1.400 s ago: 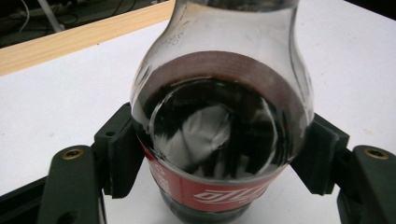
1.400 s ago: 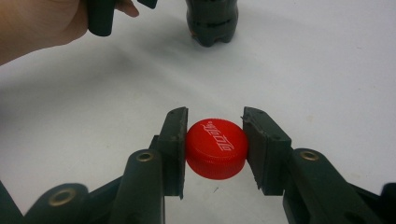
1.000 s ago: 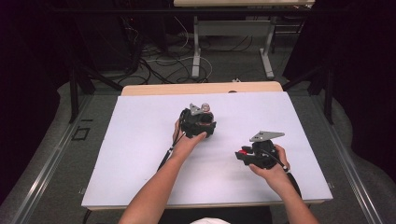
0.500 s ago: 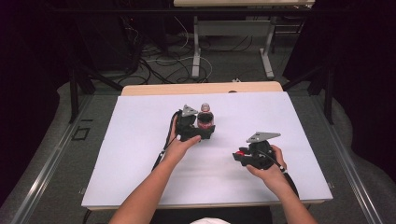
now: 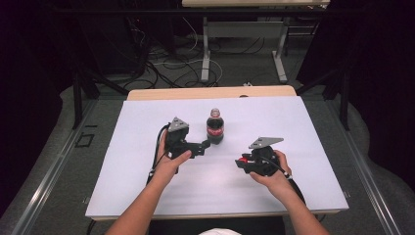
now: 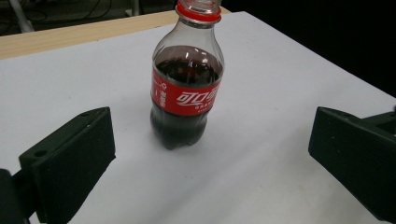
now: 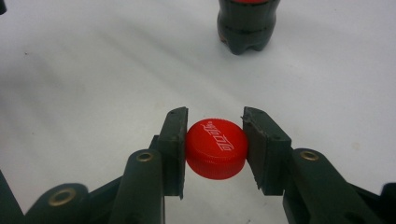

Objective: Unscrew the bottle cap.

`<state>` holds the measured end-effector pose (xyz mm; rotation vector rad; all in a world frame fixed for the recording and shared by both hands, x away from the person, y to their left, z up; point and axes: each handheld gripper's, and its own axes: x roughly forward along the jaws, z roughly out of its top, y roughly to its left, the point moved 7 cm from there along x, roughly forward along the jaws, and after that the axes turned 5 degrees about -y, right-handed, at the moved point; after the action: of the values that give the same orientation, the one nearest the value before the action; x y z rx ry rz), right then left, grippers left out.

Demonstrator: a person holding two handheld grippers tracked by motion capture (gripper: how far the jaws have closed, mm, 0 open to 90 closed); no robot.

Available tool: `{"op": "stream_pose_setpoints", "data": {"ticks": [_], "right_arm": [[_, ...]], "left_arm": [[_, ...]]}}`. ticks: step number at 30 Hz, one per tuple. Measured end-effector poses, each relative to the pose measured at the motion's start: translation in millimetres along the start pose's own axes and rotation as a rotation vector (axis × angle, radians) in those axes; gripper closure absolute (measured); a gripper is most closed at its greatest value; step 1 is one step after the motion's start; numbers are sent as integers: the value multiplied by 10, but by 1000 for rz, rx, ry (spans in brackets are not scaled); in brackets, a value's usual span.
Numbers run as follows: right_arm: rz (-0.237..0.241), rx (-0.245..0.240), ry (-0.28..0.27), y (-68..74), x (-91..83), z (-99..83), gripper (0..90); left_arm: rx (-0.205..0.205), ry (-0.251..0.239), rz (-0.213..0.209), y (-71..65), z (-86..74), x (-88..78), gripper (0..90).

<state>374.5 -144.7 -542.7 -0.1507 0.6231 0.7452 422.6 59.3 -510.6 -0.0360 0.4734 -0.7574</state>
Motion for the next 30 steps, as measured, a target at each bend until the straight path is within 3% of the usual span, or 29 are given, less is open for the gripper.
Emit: {"op": "stream_pose_setpoints", "data": {"ticks": [7,12,16,22,30], "right_arm": [[26,-12,0,58,97,31,610],[38,-16,1,107,189,67,609],[58,-40,5,173,260,117,610],[77,-58,5,294,409,162,610],[102,-98,41,389,597,136,609]], "left_arm": [[-26,-2,-14,38,-108,-240,6],[-52,-5,10,106,-183,-353,6],[-40,-10,28,158,-255,-428,6],[-18,-26,60,222,-292,-500,6],[-44,-17,84,289,-343,-519,6]]}}
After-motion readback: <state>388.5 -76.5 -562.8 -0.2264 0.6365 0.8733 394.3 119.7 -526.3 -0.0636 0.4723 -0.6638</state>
